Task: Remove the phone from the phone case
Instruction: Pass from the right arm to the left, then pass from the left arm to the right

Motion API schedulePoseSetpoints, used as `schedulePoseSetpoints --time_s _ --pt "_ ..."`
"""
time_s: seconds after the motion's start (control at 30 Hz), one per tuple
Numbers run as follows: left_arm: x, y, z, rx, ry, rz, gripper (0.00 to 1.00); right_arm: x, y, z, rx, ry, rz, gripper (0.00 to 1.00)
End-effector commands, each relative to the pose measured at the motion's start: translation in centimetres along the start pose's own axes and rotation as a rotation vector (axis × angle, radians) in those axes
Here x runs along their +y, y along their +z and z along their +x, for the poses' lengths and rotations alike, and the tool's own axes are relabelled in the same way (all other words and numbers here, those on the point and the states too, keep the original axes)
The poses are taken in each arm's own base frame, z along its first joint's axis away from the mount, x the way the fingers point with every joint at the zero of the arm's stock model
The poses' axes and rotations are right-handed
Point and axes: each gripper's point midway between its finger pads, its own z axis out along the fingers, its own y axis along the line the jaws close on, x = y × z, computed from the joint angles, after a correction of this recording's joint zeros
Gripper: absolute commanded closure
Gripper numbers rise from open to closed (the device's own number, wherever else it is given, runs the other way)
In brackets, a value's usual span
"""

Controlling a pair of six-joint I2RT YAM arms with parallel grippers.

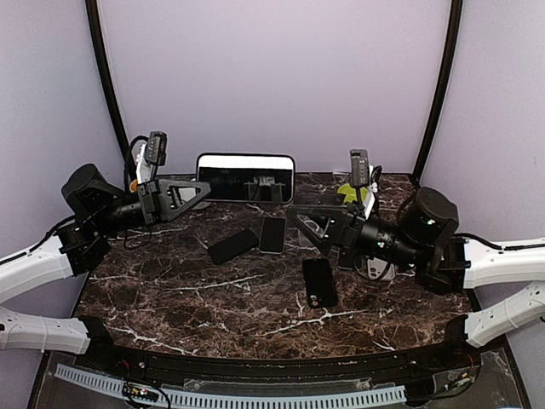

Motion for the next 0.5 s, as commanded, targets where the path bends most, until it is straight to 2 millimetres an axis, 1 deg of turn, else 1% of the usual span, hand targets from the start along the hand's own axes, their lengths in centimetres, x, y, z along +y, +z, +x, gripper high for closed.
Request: schedulePoseSetpoints --time_s 0.0,0.03,0.07,0.23,0.37,0.47 --pt "-4.2 -0.4 -3.0 -0.087 0.089 0.131 1.00 2.2 1.2 -3.3 -0.094 0.042 -0.102 0.25" --pt "-4.2 -0.4 -3.0 -0.089 0.089 0.130 1.00 2.1 1.5 -3.4 -0.098 0.054 -0.102 0.32" --pt "-4.2 -0.5 -3.0 -0.090 0.090 0.130 1.00 2.1 1.7 -3.5 -0.099 0.063 -0.103 0.36" --pt "-3.9 -0.7 -2.7 -0.095 0.090 0.115 1.00 2.5 2.5 -3.8 -0.097 0.103 -0.142 0.54" --pt "-3.7 -0.8 -2.5 -0.093 0.089 0.111 1.00 2.9 2.7 -4.5 -0.122 0.115 -0.162 0.63" --pt "-3.6 -0.9 -2.3 -0.092 0.088 0.109 1.00 2.9 2.9 -4.8 -0.129 0.113 -0.161 0.68"
